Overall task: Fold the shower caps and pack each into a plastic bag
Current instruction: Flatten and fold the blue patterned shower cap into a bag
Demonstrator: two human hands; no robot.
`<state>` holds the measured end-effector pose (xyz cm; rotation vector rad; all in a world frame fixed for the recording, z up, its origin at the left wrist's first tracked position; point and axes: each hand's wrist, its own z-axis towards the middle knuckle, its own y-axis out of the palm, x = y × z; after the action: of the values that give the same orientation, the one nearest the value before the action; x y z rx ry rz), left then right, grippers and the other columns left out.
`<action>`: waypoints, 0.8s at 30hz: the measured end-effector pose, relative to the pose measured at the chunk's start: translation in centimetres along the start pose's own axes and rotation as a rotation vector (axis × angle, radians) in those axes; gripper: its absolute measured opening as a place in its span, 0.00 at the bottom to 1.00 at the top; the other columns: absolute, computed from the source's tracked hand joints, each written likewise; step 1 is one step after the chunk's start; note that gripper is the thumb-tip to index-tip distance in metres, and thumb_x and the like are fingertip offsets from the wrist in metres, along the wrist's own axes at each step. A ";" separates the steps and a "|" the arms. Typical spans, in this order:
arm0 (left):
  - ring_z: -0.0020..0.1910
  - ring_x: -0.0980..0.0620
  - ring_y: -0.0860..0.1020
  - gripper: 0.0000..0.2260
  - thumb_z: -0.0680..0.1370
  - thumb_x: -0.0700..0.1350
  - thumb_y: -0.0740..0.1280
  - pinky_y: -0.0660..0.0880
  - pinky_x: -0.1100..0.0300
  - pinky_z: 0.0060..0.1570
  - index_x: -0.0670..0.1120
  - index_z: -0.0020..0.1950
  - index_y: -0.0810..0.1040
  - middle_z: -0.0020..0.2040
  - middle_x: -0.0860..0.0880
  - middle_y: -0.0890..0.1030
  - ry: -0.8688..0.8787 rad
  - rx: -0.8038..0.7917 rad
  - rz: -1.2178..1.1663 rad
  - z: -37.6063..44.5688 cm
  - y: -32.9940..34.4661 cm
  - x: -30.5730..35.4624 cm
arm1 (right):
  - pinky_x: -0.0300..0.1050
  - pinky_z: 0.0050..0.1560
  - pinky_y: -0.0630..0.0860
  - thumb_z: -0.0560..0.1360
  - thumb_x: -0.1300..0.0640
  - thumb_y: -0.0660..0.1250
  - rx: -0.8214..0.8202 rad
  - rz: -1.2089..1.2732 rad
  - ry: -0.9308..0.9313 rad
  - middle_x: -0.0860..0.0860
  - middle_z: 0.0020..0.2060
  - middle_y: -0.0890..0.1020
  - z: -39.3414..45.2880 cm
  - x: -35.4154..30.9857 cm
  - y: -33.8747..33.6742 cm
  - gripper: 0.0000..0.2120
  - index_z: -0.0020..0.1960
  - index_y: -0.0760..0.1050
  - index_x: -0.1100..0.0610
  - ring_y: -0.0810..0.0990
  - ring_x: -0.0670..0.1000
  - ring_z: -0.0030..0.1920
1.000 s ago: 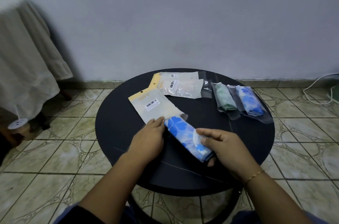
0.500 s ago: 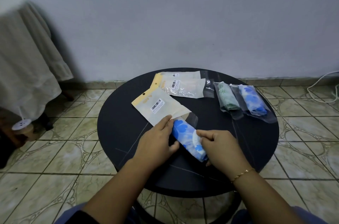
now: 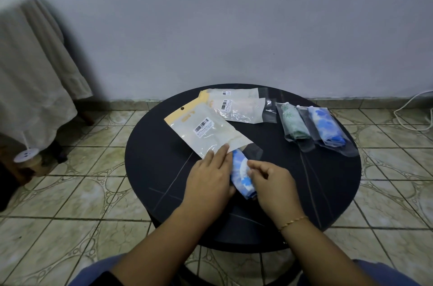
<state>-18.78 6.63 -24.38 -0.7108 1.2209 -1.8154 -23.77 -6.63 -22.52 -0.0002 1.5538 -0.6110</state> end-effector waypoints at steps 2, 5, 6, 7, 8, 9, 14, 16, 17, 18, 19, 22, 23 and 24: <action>0.51 0.42 0.82 0.26 0.69 0.55 0.57 0.79 0.58 0.41 0.41 0.57 0.81 0.59 0.44 0.81 0.022 -0.001 0.000 -0.1 -0.2 0.4 | 0.36 0.52 0.72 0.76 0.64 0.65 0.008 -0.007 -0.011 0.52 0.54 0.83 0.3 0.0 0.1 0.12 0.59 0.79 0.59 0.79 0.47 0.52; 0.51 0.43 0.82 0.25 0.70 0.55 0.56 0.78 0.59 0.40 0.42 0.56 0.82 0.59 0.46 0.81 0.023 -0.018 0.006 -0.3 -0.1 0.8 | 0.37 0.54 0.73 0.77 0.63 0.63 -0.021 -0.020 -0.021 0.51 0.55 0.82 0.6 -0.1 0.0 0.13 0.60 0.78 0.58 0.79 0.47 0.54; 0.50 0.44 0.82 0.26 0.70 0.56 0.56 0.78 0.59 0.40 0.43 0.56 0.82 0.59 0.46 0.81 0.015 -0.027 0.000 -0.4 -0.1 0.8 | 0.35 0.52 0.73 0.78 0.64 0.63 -0.062 0.020 0.013 0.51 0.55 0.82 0.8 -0.2 -0.3 0.14 0.61 0.78 0.57 0.79 0.46 0.52; 0.50 0.45 0.83 0.26 0.70 0.57 0.56 0.78 0.60 0.40 0.43 0.56 0.82 0.59 0.46 0.81 0.008 -0.032 -0.006 -0.4 -0.2 0.7 | 0.33 0.47 0.73 0.77 0.65 0.62 -0.124 0.096 0.068 0.51 0.55 0.81 1.0 -0.4 -0.5 0.15 0.62 0.77 0.57 0.79 0.45 0.49; 0.50 0.46 0.83 0.27 0.69 0.57 0.56 0.78 0.60 0.40 0.43 0.56 0.82 0.59 0.46 0.81 0.001 -0.036 -0.010 -0.3 -0.2 0.6 | 0.32 0.43 0.73 0.76 0.67 0.61 -0.200 0.189 0.138 0.51 0.54 0.82 1.1 -0.6 -0.8 0.17 0.62 0.77 0.55 0.79 0.44 0.45; 0.49 0.46 0.83 0.27 0.69 0.58 0.56 0.78 0.60 0.39 0.43 0.56 0.82 0.59 0.46 0.81 -0.001 -0.032 -0.009 -0.4 -0.2 0.6 | 0.33 0.39 0.74 0.74 0.70 0.60 -0.268 0.277 0.204 0.52 0.53 0.82 1.2 -0.6 -1.0 0.21 0.62 0.76 0.53 0.80 0.44 0.41; 0.50 0.46 0.82 0.24 0.69 0.53 0.56 0.77 0.60 0.39 0.44 0.56 0.81 0.59 0.47 0.81 0.043 -0.004 -0.046 -0.5 -0.4 1.2 | 0.43 0.53 0.77 0.70 0.75 0.62 -0.138 0.291 0.171 0.52 0.54 0.81 1.7 0.0 -0.9 0.25 0.63 0.75 0.56 0.80 0.50 0.51; 0.51 0.46 0.82 0.23 0.68 0.52 0.56 0.77 0.60 0.39 0.44 0.55 0.82 0.59 0.47 0.81 0.077 0.015 -0.057 -0.6 -0.3 1.8 | 0.35 0.45 0.75 0.70 0.73 0.67 0.010 0.261 0.119 0.52 0.48 0.80 1.6 0.0 -0.6 0.19 0.55 0.75 0.55 0.79 0.47 0.45; 0.51 0.45 0.82 0.23 0.68 0.51 0.56 0.77 0.61 0.39 0.45 0.55 0.82 0.59 0.48 0.81 0.094 0.028 -0.057 -0.7 -0.2 2.0 | 0.30 0.41 0.73 0.69 0.71 0.69 0.070 0.250 0.103 0.51 0.45 0.79 1.6 0.0 -0.3 0.17 0.52 0.74 0.55 0.77 0.44 0.42; 0.51 0.45 0.82 0.22 0.68 0.51 0.56 0.77 0.61 0.39 0.45 0.55 0.82 0.59 0.48 0.81 0.109 0.039 -0.060 -0.7 -0.2 2.3 | 0.27 0.37 0.72 0.69 0.71 0.70 0.116 0.250 0.095 0.50 0.42 0.79 1.6 0.1 -0.1 0.15 0.50 0.73 0.56 0.76 0.42 0.40; 0.51 0.45 0.82 0.22 0.68 0.51 0.56 0.77 0.61 0.39 0.45 0.55 0.82 0.59 0.49 0.81 0.120 0.048 -0.066 -0.7 -0.2 2.4 | 0.26 0.36 0.71 0.69 0.71 0.70 0.148 0.266 0.092 0.50 0.41 0.78 1.6 0.1 0.2 0.14 0.50 0.73 0.57 0.76 0.42 0.39; 0.50 0.47 0.82 0.21 0.69 0.50 0.57 0.77 0.62 0.38 0.46 0.55 0.82 0.58 0.50 0.81 0.137 0.070 -0.097 -0.8 0.0 2.5 | 0.29 0.39 0.74 0.72 0.72 0.66 0.199 0.374 0.112 0.55 0.44 0.79 1.5 0.4 0.9 0.12 0.50 0.73 0.58 0.78 0.44 0.40; 0.49 0.47 0.82 0.20 0.70 0.50 0.57 0.77 0.62 0.38 0.46 0.55 0.82 0.58 0.50 0.81 0.139 0.071 -0.112 -0.8 0.0 2.5 | 0.29 0.39 0.75 0.73 0.72 0.65 0.206 0.419 0.127 0.55 0.45 0.79 1.5 0.4 1.1 0.12 0.50 0.73 0.58 0.78 0.43 0.40; 0.48 0.48 0.82 0.19 0.71 0.50 0.58 0.78 0.62 0.37 0.46 0.54 0.83 0.58 0.50 0.82 0.140 0.070 -0.126 -0.9 0.0 2.5 | 0.28 0.39 0.75 0.73 0.73 0.64 0.212 0.452 0.149 0.54 0.45 0.79 1.5 0.4 1.2 0.12 0.50 0.73 0.58 0.77 0.43 0.41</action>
<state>-20.76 4.91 -24.64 -0.6422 1.2196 -2.0307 -22.01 -6.29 -23.31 0.5530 1.5564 -0.4171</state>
